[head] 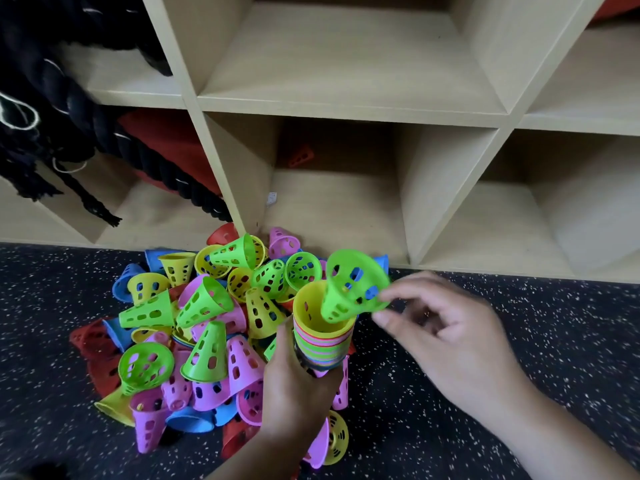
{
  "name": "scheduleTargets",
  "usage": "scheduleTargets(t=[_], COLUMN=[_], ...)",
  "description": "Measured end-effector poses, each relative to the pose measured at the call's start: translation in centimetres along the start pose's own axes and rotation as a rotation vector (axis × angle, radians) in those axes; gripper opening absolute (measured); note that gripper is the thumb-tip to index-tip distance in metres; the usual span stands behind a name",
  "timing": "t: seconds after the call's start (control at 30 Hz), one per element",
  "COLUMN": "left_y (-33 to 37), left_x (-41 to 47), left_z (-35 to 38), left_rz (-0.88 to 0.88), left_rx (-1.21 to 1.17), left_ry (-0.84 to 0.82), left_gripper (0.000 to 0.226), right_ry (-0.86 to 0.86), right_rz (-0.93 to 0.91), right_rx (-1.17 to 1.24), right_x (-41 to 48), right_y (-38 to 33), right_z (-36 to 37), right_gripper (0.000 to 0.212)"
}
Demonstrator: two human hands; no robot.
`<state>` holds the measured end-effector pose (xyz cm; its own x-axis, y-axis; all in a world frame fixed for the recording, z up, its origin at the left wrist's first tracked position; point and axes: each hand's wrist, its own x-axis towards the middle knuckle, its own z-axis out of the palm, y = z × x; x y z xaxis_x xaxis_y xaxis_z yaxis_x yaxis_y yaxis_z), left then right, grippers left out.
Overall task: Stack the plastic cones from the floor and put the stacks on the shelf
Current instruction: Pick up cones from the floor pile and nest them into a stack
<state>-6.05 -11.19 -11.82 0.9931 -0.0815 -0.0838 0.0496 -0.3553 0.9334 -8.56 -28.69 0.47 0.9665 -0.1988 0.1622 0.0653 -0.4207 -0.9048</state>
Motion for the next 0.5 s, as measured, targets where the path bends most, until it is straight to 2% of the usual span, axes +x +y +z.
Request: scheduleTargets(t=[0.07,0.17,0.23,0.3,0.4,0.5], left_y=[0.1,0.3,0.1,0.1,0.1,-0.1], left_x=[-0.2,-0.3,-0.3,-0.2,-0.1,0.1], left_z=[0.2,0.0,-0.2,-0.3,-0.3,-0.1], left_rz=[0.018,0.012,-0.018,-0.031,-0.011,0.003], left_rx=[-0.005,-0.029,-0.059,-0.061,-0.040,-0.002], left_ry=[0.002,-0.014,-0.036,-0.042,-0.034,-0.038], left_gripper=[0.068,0.069,0.067,0.068,0.069,0.068], right_ry=[-0.017,0.159,0.190,0.096,-0.158,-0.386], right_rz=[-0.040,0.099,0.136,0.115,0.115,0.107], right_rx=[-0.021,0.079,-0.075,-0.261,-0.523,-0.758], right_x=[-0.3,0.3,1.6,3.5,6.7,9.2], right_y=[0.6,3.3,6.5,10.1,14.7,16.5], right_z=[0.3,-0.3,-0.4,0.4,2.3,4.0], right_gripper=[0.023,0.019,0.024,0.032,0.051,0.056])
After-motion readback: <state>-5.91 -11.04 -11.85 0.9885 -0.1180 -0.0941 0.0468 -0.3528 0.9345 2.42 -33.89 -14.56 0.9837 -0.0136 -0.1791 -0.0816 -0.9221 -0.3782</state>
